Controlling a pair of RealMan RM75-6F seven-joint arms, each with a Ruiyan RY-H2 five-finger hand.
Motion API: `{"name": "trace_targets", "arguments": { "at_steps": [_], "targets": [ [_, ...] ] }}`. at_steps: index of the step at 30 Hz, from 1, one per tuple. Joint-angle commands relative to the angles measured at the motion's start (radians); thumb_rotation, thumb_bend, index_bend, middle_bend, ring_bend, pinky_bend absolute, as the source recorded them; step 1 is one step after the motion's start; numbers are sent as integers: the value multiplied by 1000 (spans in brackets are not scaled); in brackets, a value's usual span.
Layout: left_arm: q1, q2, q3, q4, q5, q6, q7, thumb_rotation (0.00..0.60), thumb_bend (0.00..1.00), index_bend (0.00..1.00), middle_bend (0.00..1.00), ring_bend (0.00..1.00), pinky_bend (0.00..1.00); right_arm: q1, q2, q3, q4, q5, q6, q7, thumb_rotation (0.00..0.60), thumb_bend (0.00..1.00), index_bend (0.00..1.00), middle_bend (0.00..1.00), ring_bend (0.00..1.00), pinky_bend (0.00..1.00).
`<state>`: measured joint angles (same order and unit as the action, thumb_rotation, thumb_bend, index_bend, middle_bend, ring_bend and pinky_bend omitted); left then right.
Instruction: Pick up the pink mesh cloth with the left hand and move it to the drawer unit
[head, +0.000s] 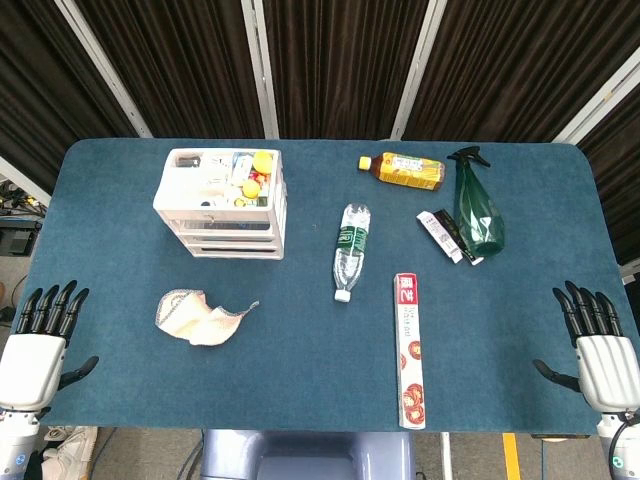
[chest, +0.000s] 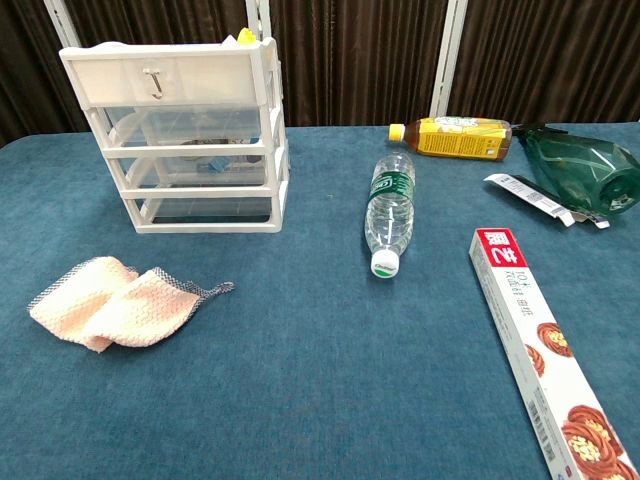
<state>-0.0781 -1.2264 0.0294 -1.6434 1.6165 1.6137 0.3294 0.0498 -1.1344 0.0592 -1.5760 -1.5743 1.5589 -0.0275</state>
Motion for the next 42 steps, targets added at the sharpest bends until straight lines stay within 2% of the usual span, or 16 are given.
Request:
{"name": "trace_targets", "arguments": {
  "at_steps": [1,6,10,13,15,21,29,36,42],
  "targets": [
    [2,2,-1,3,7,3,0,600,96,0,0,0,0,-1,-1,-2,0,-3,1,-5,600,0,0,0,0,0],
    [4,5,-5,-2,6,-5,-3,600,98,11,0,0,0,-3,0,-3,-1,-2,5,-7,600,0,0,0,0,0],
    [-4,2,-7,-10,3,-30,20,600,105,110,15,19,49,-2,1,-4,-6,1,-1,-6,600,0,0,0,0,0],
    [-18,0,-11,-26,-18,-73,49,600,119,204,77,99,159,0,0,-4,-7,0,-5,-11,600,0,0,0,0,0],
    [-31,0,-14,-38,-44,-114,68,600,125,222,102,126,203,0,0,-4,-8,1,-5,-8,600,0,0,0,0,0],
    [-94,-31,-42,-55,-137,-252,175,600,135,259,118,133,220,2,3,-3,-11,7,-13,0,600,0,0,0,0,0],
    [-188,-189,-86,21,-240,-382,344,600,145,295,123,133,215,-2,7,-3,-13,11,-8,11,600,0,0,0,0,0],
    [-252,-309,-125,86,-314,-429,439,600,151,304,121,128,211,-2,10,-1,-13,17,-10,19,600,0,0,0,0,0],
    [-283,-376,-130,124,-358,-443,493,600,152,305,123,126,211,-3,12,-1,-14,18,-11,25,600,0,0,0,0,0]
  ]
}}
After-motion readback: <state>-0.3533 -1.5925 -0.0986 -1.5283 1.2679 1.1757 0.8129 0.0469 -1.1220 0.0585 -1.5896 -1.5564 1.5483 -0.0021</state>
